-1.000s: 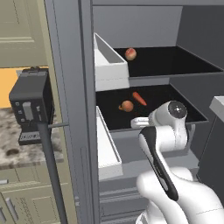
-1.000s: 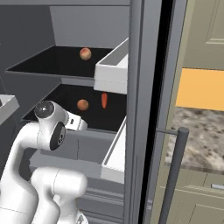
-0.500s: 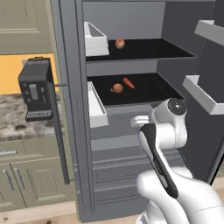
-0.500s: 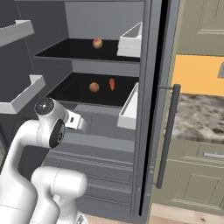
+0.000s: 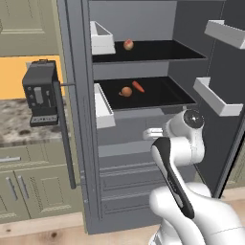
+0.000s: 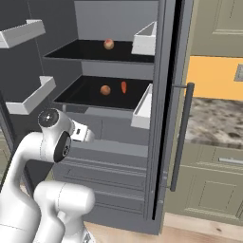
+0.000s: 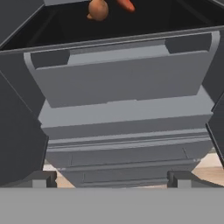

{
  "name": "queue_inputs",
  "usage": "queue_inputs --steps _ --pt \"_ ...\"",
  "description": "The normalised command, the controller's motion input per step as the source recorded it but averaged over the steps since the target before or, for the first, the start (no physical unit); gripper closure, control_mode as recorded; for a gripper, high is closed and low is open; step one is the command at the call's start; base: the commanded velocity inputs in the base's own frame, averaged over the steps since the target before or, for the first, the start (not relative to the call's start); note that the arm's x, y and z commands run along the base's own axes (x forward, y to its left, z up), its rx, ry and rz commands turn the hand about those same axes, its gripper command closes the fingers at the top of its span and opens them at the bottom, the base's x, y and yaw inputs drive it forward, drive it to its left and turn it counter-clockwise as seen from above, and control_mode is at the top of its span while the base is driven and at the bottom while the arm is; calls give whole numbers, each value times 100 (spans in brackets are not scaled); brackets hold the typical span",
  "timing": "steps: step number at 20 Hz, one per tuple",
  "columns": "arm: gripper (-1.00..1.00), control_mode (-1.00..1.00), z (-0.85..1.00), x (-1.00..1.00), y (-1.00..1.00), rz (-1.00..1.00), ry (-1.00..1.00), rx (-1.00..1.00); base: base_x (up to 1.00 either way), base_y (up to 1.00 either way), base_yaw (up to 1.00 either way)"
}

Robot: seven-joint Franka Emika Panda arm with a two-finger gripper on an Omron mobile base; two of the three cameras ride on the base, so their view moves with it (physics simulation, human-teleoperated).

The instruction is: Place the onion in the correct fridge rack based on whether it is a fruit or vegetable. Finally, close the fridge door.

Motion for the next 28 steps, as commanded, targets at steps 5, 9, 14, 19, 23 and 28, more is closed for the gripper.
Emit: queue_inputs --steps 5,9,14,19,23,28 --pt "-100 100 0 0 0 0 0 0 -16 0 0" --pt "-100 -100 -2 -2 0 0 -2 0 0 0 0" --pt "-100 -100 43 -84 15 19 -34 -7 0 0 0" --pt "-100 -100 66 -87 76 25 -30 -26 0 0 0" --pt "-100 -100 25 -91 100 11 -11 -37 0 0 0" --pt "-100 -100 5 -75 100 1 -10 -40 0 0 0"
